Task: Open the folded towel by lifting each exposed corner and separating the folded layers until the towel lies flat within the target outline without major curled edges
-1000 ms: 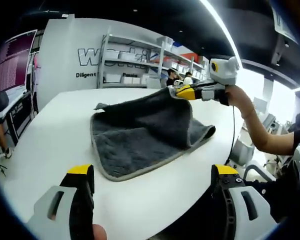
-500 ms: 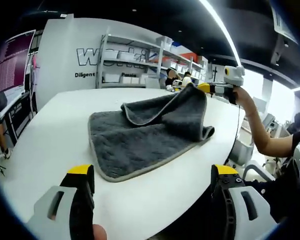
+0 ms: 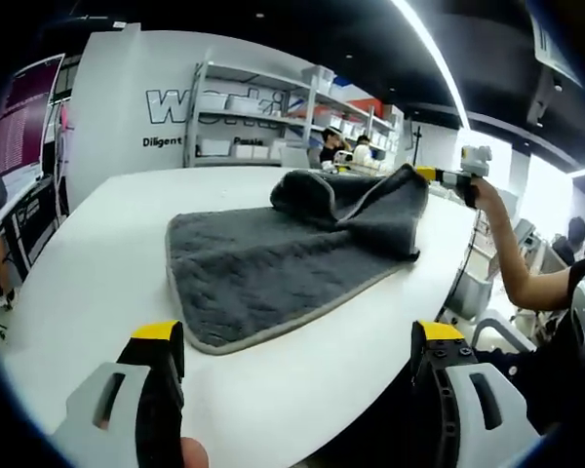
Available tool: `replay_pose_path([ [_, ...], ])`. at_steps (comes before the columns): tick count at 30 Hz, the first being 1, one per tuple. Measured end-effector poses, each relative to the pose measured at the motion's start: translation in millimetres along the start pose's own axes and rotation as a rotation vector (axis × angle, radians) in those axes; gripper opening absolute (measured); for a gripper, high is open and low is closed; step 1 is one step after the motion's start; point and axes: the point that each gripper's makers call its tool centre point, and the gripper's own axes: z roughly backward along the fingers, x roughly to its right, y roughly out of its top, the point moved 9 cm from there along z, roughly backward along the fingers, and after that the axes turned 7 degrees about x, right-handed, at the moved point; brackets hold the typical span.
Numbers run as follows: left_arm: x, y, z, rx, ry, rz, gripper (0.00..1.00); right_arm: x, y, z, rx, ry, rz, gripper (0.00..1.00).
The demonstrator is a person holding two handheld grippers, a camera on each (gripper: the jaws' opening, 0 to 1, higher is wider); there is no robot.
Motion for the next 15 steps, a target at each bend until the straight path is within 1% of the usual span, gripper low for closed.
replay_pose_path([
  [3,1.8,0.3,-1,-0.001,-0.006,-0.001,0.95,11,-10.4,18,-0.022,-0.029,0.003,0.0],
  [6,2.6,0.3,-2,-0.003,-0.004,-0.002,0.95,25,-21.5,31,-0.042,-0.066,-0.007,0.0],
  [8,3.0,0.0,-3,-0.005,-0.004,-0.001,0.95,35,-28.3,36,-0.06,-0.089,-0.017,0.0],
  [13,4.3,-0.4,-6,-0.016,-0.009,-0.013,0.95,57,-56.3,52,-0.133,-0.131,-0.032,0.0],
  [15,3.7,0.1,-6,-0.012,-0.008,-0.013,0.95,64,-66.1,58,-0.152,-0.149,-0.042,0.0],
])
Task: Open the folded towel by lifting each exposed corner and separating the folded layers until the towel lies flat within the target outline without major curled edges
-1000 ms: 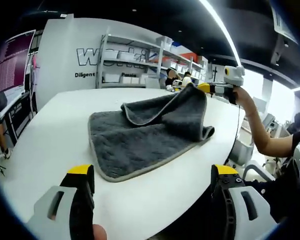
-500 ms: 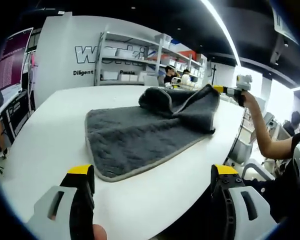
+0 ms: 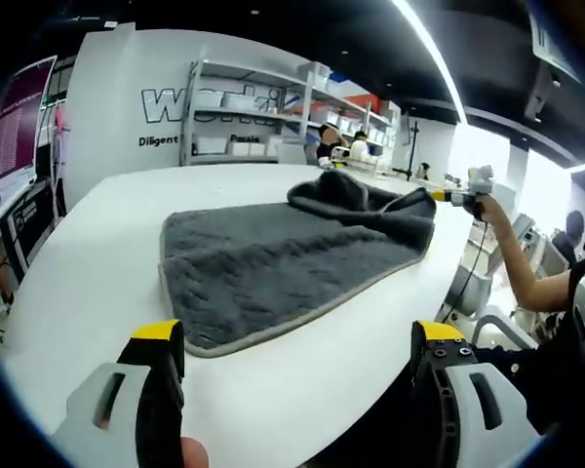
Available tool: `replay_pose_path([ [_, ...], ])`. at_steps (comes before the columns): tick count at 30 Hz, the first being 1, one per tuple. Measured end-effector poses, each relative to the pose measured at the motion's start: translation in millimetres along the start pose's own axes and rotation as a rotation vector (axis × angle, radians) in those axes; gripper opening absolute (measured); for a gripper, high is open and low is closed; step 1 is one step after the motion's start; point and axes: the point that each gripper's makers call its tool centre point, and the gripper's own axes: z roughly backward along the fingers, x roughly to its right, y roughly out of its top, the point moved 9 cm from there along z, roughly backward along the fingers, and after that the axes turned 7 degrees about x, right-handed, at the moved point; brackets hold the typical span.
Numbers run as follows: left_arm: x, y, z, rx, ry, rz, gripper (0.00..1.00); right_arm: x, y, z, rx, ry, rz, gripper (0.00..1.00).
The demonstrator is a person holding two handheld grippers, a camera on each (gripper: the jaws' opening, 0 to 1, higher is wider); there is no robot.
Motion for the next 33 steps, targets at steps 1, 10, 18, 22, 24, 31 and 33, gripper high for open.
replay_pose_path([
  [1,0.1,0.2,0,0.002,-0.002,0.0,0.95,4,-4.9,1,-0.013,-0.009,-0.002,0.01],
  [10,0.9,0.3,-1,0.011,-0.014,0.014,0.94,31,-49.3,5,-0.166,-0.098,0.043,0.01],
  [18,1.9,-0.7,-3,0.005,-0.016,0.015,0.94,39,-53.4,10,-0.221,-0.181,0.11,0.25],
  [22,3.8,0.0,-3,0.006,-0.022,0.012,0.94,34,-35.1,19,-0.208,-0.213,0.184,0.36],
  [24,4.2,0.2,-4,0.006,-0.023,0.012,0.94,27,-24.1,23,-0.197,-0.212,0.204,0.4],
  [31,8.3,0.2,-5,0.006,-0.039,0.01,0.94,-19,12.4,15,-0.101,-0.075,0.196,0.5],
  [33,8.3,0.1,-5,0.005,-0.037,0.01,0.94,-41,20.2,1,-0.073,0.005,0.186,0.48],
])
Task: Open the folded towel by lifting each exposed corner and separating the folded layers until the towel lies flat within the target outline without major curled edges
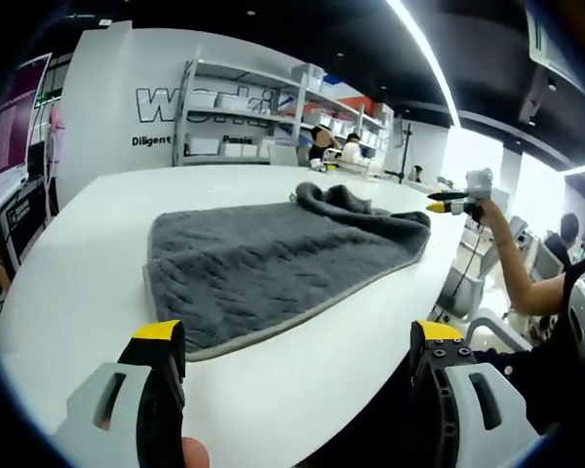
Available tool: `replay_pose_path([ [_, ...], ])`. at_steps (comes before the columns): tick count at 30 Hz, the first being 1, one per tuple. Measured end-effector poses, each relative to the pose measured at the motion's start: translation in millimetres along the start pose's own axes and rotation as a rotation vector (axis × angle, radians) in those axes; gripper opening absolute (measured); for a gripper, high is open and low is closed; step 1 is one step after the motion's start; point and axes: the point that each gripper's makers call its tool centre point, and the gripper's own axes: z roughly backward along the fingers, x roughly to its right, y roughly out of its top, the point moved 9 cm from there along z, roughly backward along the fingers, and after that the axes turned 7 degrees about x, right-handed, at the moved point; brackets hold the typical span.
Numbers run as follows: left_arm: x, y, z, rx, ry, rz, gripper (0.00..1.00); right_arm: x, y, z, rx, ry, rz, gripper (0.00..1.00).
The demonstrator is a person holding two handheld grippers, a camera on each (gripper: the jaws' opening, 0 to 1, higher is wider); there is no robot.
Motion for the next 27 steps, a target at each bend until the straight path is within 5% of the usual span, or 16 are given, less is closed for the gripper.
replay_pose_path([
  [5,-0.6,1.3,0,0.003,-0.004,0.002,0.94,-38,15.9,-39,0.073,0.108,-0.077,0.39],
  [10,-0.3,2.0,2,0.006,-0.01,-0.002,0.94,-61,17.4,-84,0.043,0.153,-0.118,0.29],
  [21,2.8,5.5,1,0.018,-0.019,-0.003,0.94,-74,0.6,-141,-0.129,0.155,-0.07,0.21],
  [25,4.9,5.7,0,0.017,-0.029,-0.007,0.94,-69,-3.9,-153,-0.119,0.131,-0.003,0.02],
  [27,5.3,5.1,-1,0.014,-0.029,-0.007,0.94,-66,-1.7,-151,-0.114,0.133,0.012,0.0],
])
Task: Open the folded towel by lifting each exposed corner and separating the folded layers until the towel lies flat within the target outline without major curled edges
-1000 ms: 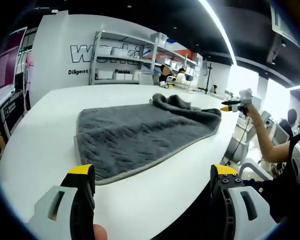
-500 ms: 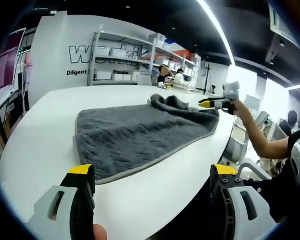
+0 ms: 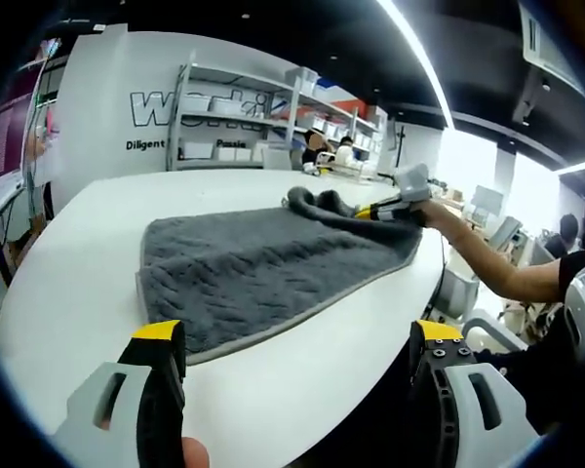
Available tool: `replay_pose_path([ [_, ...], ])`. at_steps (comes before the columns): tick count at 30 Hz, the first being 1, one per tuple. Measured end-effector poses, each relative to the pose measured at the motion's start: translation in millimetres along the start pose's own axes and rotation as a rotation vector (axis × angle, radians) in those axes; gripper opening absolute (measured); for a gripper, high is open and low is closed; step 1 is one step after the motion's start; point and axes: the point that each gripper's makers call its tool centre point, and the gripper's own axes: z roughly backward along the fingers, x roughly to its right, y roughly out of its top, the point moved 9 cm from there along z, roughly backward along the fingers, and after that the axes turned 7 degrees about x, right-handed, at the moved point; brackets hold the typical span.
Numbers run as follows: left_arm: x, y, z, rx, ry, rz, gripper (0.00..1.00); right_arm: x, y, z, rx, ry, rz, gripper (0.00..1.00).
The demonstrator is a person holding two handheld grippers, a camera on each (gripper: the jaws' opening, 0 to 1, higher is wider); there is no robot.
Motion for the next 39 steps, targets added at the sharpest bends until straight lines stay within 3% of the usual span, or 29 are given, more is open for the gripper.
replay_pose_path([
  [4,0.1,-1.4,0,-0.003,0.004,0.003,0.94,7,5.5,14,0.013,-0.016,0.037,0.0],
  [8,0.4,-1.5,0,-0.004,0.004,0.002,0.94,28,15.9,28,0.018,-0.066,0.065,0.0],
  [15,0.8,-1.8,-2,-0.01,0.004,0.0,0.93,85,38.4,52,-0.077,-0.261,0.23,0.0],
  [21,1.8,-1.2,-4,-0.014,-0.001,-0.003,0.93,127,53.4,65,-0.135,-0.379,0.276,0.0],
  [32,1.8,-1.3,-3,-0.014,0.0,0.0,0.93,196,48.1,63,-0.298,-0.575,0.321,0.0],
  [39,3.0,-3.3,-3,-0.017,0.006,0.005,0.93,220,34.9,51,-0.363,-0.635,0.366,0.0],
])
